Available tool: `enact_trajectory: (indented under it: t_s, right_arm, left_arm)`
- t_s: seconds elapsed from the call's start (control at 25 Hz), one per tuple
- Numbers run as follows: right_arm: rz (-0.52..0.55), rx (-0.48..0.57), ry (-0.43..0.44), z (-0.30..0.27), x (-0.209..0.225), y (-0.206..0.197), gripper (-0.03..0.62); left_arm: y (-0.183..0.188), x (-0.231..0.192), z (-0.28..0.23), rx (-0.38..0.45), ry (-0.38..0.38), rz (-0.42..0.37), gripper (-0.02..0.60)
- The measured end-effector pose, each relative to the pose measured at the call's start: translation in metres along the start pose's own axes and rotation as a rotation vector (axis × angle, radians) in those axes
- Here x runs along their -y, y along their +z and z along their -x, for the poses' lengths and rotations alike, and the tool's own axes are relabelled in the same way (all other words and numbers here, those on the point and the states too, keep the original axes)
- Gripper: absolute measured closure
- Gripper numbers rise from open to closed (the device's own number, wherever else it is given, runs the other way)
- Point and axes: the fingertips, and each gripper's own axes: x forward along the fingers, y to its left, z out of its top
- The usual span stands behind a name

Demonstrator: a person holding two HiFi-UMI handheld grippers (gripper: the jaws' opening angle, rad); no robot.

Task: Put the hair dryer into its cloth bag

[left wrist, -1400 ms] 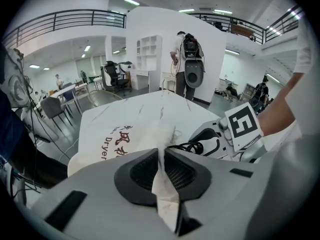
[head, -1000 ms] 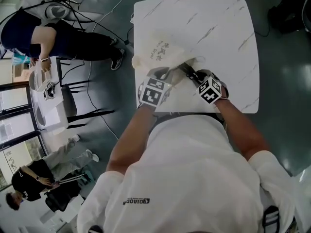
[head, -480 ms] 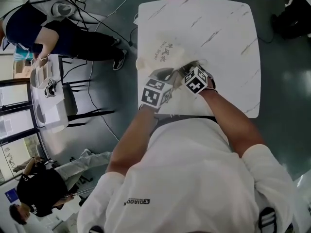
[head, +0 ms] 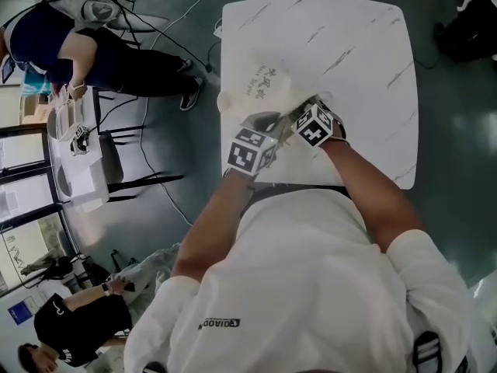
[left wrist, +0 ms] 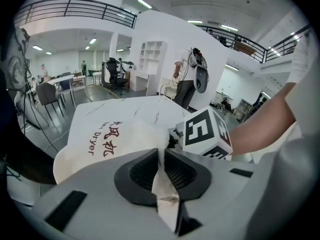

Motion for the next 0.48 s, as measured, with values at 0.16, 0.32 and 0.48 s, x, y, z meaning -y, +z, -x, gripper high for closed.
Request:
enact_trajectory:
  t_s: [0.16, 0.32, 0.48]
  right_arm:
    - [-0.02, 0.059, 0.009, 0.027, -0.006, 0.0, 0.401]
    - [-0.089, 0.095, 0.014, 0.059, -0.01, -0.006, 0.416]
    - [-0.183, 0.12, -0.021, 0.094, -0.006, -0.018, 0.453]
  left_arm:
    - [-0.009, 0.001, -0.004, -0.018, -0.012, -0.011, 0.522]
    - [-0.02, 0.002, -0.013, -0.048, -0.017, -0.037, 0.522]
    - [-0.039, 0.007, -0.03, -0.116, -0.024, -0.091, 0.522]
